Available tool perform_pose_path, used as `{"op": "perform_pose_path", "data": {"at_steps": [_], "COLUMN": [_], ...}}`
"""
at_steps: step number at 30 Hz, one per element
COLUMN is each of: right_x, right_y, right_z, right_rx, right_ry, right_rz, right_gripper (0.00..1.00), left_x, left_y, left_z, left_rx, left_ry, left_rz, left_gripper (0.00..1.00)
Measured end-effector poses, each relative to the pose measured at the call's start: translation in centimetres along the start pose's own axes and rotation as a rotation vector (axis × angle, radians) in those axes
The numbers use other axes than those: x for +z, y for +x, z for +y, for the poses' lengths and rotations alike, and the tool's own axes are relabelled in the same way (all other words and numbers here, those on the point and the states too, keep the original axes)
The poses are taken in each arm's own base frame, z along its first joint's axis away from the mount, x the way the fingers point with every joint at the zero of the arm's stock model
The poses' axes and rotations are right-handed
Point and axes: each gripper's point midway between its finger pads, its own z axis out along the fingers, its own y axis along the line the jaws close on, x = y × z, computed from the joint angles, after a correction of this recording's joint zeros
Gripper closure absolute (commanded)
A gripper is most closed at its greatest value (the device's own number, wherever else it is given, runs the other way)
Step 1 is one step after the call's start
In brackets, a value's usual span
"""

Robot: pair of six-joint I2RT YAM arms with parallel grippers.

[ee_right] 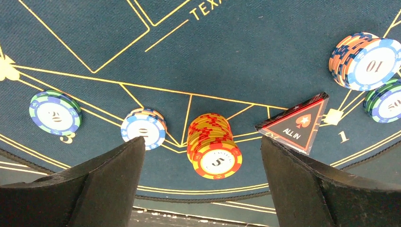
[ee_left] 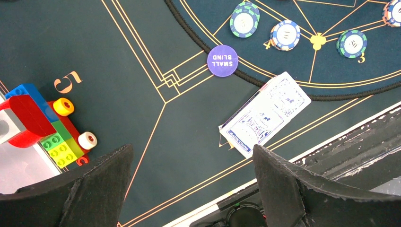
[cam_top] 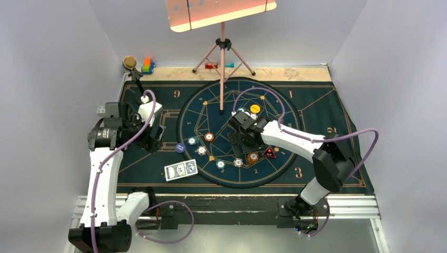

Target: Distribute texas hold em gaming equipment

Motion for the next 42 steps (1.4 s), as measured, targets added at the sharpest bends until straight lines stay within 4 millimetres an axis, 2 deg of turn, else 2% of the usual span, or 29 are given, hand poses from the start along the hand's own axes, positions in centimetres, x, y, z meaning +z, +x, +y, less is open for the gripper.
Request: {"op": "perform_pose_path", "data": {"at_steps": [9,17,21,31,33,38,42], "right_x": [1.2,1.7,1.7,1.9,1.9,1.9,1.9], "right_y": [1.0,1.4,1.4,1.8,1.8,1.8,1.8], "right_z": [-0.9,-0.7,-0.6,-0.8,-0.7,-0.8,-0.7], "right_rx": [0.018,0.023,0.025,0.024,0.024,0.023,0.022], "right_ry": [0.012,0.000,-0.005,-0.002,-0.002,-0.001,-0.002], "right_rz": [0.017,0.024,0.021,0.030,0.030,0.030,0.030], "right_gripper": [0.17,0.35,0.40,0.43,0.48,0.66,0.70], "left_x": [0.0,0.0,0.0,0.0,0.0,0.1,0.1], "left_y": [0.0,0.0,0.0,0.0,0.0,0.1,0.1], "left_z": [0.0,0.0,0.0,0.1,0.1,0.1,0.1], "left_rx": [0.000,0.000,0.000,0.001,0.001,0.000,0.000], "left_ry": [0.000,-0.001,-0.001,-0.006,-0.006,-0.006,-0.007], "left_rz": [0.000,0.000,0.001,0.003,0.003,0.005,0.005], "left_gripper": [0.00,0.00,0.00,0.00,0.00,0.00,0.00]}}
